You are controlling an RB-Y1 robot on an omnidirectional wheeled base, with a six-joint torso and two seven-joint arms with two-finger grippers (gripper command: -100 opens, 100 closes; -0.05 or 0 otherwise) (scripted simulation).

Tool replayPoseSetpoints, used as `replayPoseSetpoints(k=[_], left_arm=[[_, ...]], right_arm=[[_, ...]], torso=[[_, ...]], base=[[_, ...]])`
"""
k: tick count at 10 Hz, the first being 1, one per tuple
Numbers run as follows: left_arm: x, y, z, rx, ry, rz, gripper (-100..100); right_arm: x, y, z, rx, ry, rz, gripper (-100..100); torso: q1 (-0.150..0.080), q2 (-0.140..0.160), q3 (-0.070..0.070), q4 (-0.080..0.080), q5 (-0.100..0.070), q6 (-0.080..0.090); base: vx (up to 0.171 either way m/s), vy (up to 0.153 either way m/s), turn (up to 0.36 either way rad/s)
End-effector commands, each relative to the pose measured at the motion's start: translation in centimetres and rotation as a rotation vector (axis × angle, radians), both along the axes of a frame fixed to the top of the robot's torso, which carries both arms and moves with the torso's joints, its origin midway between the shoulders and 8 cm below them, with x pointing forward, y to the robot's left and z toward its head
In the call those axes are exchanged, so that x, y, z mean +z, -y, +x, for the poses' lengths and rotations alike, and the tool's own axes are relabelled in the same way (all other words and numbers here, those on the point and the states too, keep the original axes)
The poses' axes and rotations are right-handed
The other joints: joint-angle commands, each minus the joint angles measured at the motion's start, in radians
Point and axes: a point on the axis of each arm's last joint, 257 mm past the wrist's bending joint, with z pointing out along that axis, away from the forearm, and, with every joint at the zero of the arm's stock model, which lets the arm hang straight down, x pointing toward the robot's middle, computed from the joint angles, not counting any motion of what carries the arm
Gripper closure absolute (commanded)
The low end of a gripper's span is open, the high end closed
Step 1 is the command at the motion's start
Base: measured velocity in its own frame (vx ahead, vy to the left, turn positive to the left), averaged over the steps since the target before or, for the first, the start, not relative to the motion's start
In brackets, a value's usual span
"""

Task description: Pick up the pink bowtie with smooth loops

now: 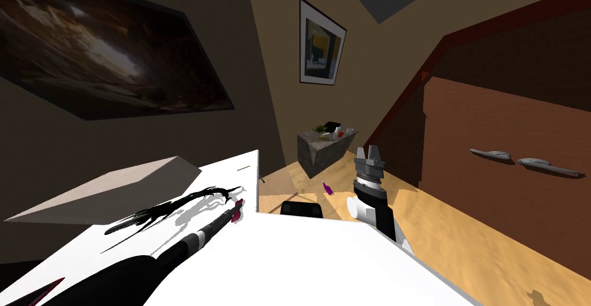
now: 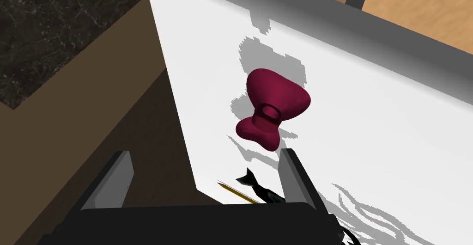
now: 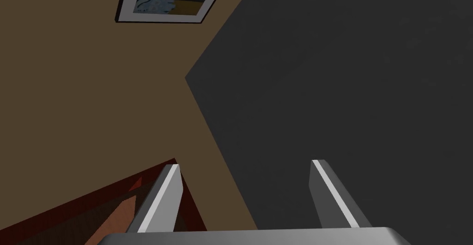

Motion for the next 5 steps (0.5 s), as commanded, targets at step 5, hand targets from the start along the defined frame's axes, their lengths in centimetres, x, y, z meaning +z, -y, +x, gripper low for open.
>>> replayPoseSetpoints(k=[5], left_arm=[[-3.8,-2.7,-10.6,-0.061,-0.312,0.119,-100]], right_arm=[[0.0,0.0,0.0,0.0,0.0,0.0,0]], torso=[[0.0,-0.005,-0.003,-0.001,0.0,0.0]], base=[[0.158,0.007,-0.073]])
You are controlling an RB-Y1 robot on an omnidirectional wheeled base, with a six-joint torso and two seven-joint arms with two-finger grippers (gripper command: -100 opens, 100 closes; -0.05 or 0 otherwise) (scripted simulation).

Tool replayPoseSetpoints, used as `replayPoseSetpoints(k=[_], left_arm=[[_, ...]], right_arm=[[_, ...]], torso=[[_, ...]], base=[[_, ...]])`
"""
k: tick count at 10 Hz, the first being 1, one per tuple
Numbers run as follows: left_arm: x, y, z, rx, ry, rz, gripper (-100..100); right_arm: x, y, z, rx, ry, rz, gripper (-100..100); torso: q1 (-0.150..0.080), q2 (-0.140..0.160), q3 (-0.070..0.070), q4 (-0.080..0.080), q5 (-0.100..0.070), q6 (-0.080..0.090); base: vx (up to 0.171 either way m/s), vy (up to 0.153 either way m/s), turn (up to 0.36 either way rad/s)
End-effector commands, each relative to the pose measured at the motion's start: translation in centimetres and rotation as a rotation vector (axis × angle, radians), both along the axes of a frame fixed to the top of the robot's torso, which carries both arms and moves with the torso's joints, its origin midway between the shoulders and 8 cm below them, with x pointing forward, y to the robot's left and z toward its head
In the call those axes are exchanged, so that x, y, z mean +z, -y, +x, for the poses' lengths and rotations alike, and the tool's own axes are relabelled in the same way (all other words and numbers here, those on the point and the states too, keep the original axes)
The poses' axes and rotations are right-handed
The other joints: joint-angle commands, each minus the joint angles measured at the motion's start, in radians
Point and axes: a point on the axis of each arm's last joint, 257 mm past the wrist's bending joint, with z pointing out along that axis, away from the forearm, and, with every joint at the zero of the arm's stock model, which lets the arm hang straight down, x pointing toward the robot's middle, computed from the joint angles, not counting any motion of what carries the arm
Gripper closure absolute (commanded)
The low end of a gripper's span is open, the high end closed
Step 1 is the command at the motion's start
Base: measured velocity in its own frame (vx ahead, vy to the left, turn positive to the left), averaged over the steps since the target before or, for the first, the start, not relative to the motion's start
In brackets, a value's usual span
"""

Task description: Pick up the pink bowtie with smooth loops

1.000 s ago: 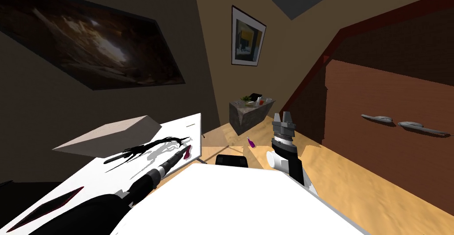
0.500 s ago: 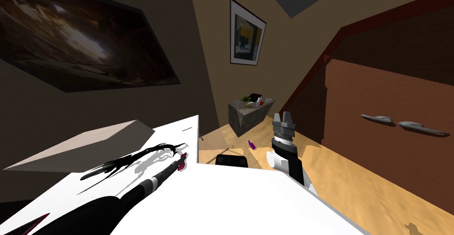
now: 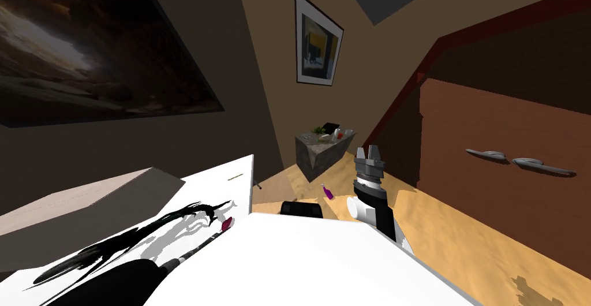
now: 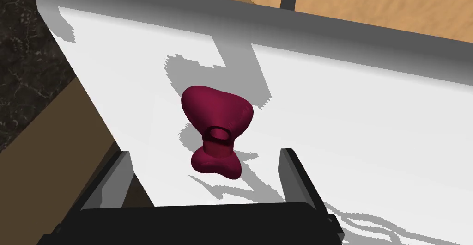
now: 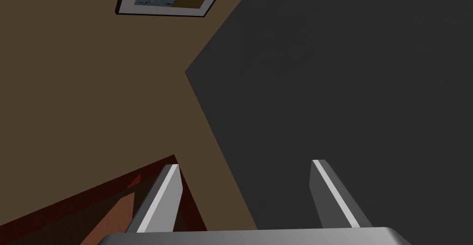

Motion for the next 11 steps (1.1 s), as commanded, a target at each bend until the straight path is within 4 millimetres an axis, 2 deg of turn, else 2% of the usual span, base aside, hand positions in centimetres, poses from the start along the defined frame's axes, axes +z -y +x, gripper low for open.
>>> replayPoseSetpoints(k=[1,2,3,4,5,9,10,11], left_arm=[[-0.4,-0.8,-2.5,-0.017,-0.07,0.028,-100],[-0.6,-1.0,-3.5,-0.025,-0.099,0.038,-100],[-0.4,-0.9,-3.0,-0.02,-0.078,0.031,-100],[-0.4,-1.0,-3.1,-0.021,-0.082,0.033,0],[-1.1,-1.1,-3.5,-0.009,-0.08,0.033,-100],[-2.8,-1.1,-4.4,0.014,-0.078,0.029,-100],[-2.5,-1.2,-4.3,0.011,-0.079,0.03,-100],[-2.5,-1.2,-4.3,0.011,-0.079,0.03,100]], right_arm=[[0.0,0.0,0.0,0.0,0.0,0.0,0],[0.0,0.0,0.0,0.0,0.0,0.0,0],[0.0,0.0,0.0,0.0,0.0,0.0,0],[0.0,0.0,0.0,0.0,0.0,0.0,0],[0.0,0.0,0.0,0.0,0.0,0.0,0],[0.0,0.0,0.0,0.0,0.0,0.0,0],[0.0,0.0,0.0,0.0,0.0,0.0,0],[0.0,0.0,0.0,0.0,0.0,0.0,0]], torso=[[0.0,0.0,0.0,0.0,0.0,0.0],[-0.001,0.001,0.001,0.0,0.0,0.0],[-0.003,0.003,0.002,0.001,-0.001,0.0],[-0.002,0.007,0.004,0.001,-0.001,0.0],[-0.002,0.01,0.005,0.002,0.0,0.0],[-0.001,0.011,0.007,0.003,0.0,0.0],[-0.001,0.011,0.007,0.003,0.0,0.0],[-0.001,0.011,0.007,0.003,0.0,0.0]], base=[[0.136,-0.004,-0.068],[0.11,-0.028,-0.05],[0.045,-0.013,-0.005],[0.01,-0.002,0.001],[0.013,-0.001,-0.077],[0.01,0.004,-0.064],[0.0,0.0,0.0],[0.0,0.0,0.0]])
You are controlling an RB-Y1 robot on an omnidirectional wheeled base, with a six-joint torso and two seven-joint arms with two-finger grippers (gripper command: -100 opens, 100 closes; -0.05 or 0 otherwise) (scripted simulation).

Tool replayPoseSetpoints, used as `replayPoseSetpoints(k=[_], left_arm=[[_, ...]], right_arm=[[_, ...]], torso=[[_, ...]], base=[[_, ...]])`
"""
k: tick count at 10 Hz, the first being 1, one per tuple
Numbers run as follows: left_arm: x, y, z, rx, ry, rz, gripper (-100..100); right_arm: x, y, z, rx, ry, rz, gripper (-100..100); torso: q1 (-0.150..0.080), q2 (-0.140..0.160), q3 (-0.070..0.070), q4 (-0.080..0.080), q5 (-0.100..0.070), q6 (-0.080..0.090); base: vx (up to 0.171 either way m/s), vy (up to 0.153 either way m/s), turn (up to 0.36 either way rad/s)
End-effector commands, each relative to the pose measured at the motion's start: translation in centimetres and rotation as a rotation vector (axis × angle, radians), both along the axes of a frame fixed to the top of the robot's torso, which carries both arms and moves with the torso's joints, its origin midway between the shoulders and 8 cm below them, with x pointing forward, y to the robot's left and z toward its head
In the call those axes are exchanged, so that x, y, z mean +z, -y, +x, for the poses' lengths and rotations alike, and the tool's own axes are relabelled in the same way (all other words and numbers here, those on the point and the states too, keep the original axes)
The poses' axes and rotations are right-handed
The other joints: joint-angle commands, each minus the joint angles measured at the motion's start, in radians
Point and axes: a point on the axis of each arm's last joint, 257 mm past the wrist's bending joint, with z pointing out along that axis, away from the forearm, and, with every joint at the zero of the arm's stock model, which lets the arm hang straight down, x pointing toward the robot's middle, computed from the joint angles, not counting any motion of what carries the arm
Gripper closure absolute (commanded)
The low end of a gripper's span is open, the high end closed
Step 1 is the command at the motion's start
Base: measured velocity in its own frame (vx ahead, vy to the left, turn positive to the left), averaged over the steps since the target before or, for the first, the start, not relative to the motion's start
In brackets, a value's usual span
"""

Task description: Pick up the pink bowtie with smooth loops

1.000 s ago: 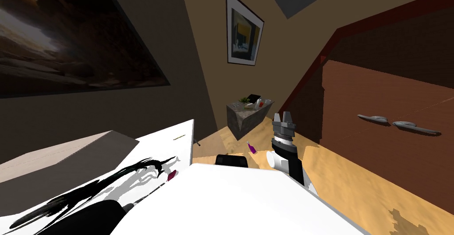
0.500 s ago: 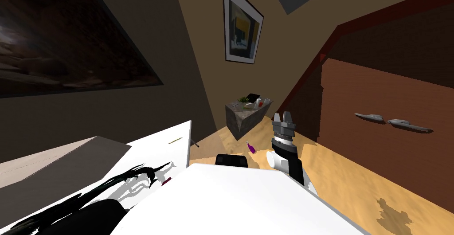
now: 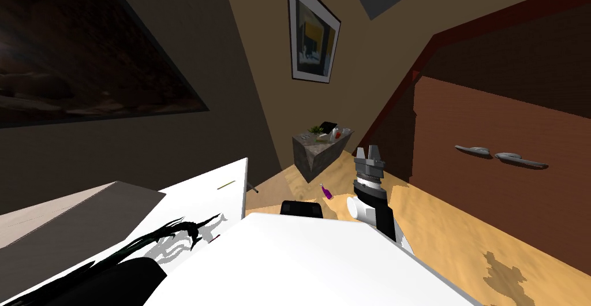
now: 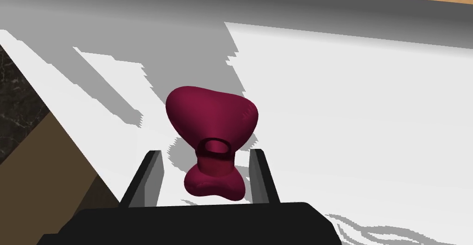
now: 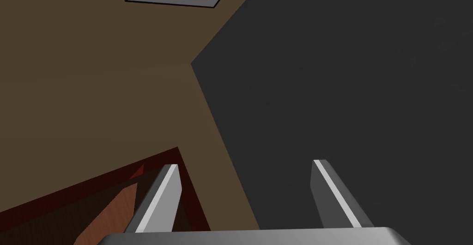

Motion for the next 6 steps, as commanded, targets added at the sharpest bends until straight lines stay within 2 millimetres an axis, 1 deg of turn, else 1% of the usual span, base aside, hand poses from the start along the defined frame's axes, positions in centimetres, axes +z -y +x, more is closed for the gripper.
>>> replayPoseSetpoints(k=[1,4,5,6], left_arm=[[0.0,0.0,0.0,0.0,0.0,0.0,100],[0.02,0.03,0.02,0.0,0.001,-0.001,100],[0.02,0.03,0.02,0.0,0.001,-0.001,0],[0.69,0.02,0.45,-0.01,-0.001,0.001,100]], right_arm=[[0.0,0.0,0.0,0.0,0.0,0.0,0],[0.0,0.0,0.0,0.0,0.0,0.0,0],[0.0,0.0,0.0,0.0,0.0,0.0,0],[0.0,0.0,0.0,0.0,0.0,0.0,0]], torso=[[0.0,0.0,0.0,0.0,0.0,0.0],[0.002,-0.001,0.0,0.0,0.002,0.001],[0.003,-0.001,0.0,0.0,0.003,0.001],[0.003,-0.001,0.0,0.0,0.003,0.001]], base=[[0.0,0.0,0.0],[0.0,0.0,0.0],[0.0,0.0,0.0],[-0.005,-0.002,0.073]])
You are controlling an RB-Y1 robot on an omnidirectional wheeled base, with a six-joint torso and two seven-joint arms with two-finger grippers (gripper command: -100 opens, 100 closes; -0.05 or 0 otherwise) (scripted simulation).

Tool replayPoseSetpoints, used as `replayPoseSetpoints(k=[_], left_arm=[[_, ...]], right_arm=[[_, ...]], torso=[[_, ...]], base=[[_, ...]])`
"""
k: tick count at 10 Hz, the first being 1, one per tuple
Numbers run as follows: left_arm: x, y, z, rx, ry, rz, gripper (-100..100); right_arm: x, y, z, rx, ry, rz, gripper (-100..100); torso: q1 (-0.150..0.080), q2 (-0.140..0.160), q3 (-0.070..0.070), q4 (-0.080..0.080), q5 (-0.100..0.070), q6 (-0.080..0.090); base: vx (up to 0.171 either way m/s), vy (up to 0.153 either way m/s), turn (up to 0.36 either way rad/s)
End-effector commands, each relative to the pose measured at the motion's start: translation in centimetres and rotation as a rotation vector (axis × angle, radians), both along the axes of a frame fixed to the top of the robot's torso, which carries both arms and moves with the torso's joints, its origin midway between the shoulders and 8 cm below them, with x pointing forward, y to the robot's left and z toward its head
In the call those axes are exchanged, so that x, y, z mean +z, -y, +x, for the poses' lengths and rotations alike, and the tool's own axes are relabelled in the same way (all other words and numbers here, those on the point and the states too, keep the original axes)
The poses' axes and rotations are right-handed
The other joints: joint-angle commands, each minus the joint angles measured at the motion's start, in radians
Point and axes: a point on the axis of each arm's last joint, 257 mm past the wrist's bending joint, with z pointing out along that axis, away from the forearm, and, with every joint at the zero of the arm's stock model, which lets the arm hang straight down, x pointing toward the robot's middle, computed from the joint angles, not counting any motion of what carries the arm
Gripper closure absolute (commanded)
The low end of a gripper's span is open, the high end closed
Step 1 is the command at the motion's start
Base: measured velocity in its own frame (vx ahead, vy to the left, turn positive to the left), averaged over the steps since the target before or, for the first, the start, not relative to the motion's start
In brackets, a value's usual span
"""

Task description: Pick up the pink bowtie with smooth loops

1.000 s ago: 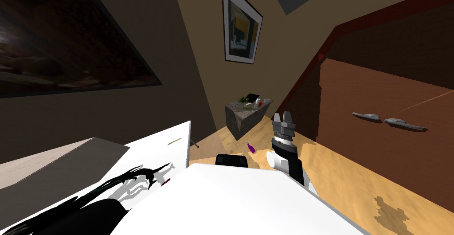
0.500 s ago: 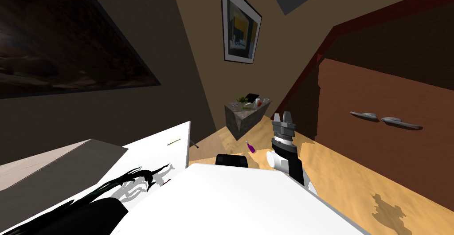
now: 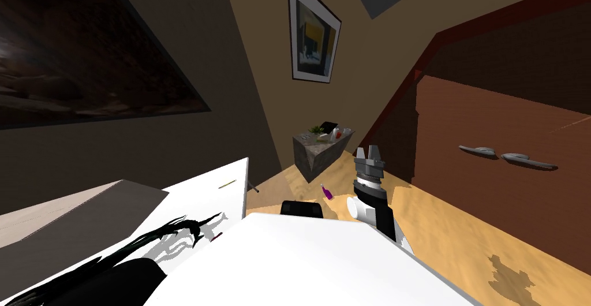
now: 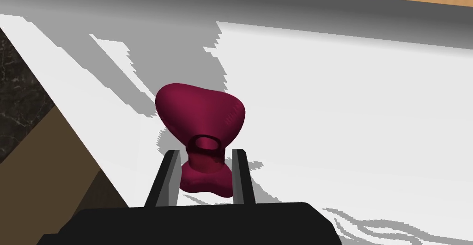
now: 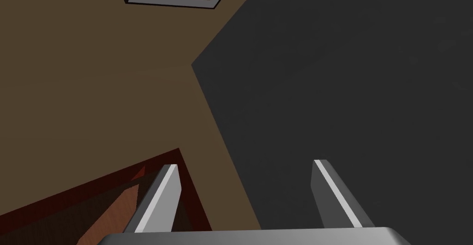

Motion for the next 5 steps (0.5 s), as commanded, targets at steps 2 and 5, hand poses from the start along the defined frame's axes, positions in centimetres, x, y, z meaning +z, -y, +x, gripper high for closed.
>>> replayPoseSetpoints(k=[2,5], left_arm=[[1.19,0.08,0.73,-0.018,-0.003,0.002,100],[1.45,0.15,0.7,-0.021,-0.003,0.002,0]], right_arm=[[0.0,0.0,0.0,0.0,0.0,0.0,0],[0.0,0.0,0.0,0.0,0.0,0.0,0]], torso=[[0.0,0.0,0.0,0.0,0.0,0.0],[0.0,0.0,0.0,0.0,0.0,0.0]], base=[[-0.013,-0.004,0.085],[-0.007,-0.003,0.031]])
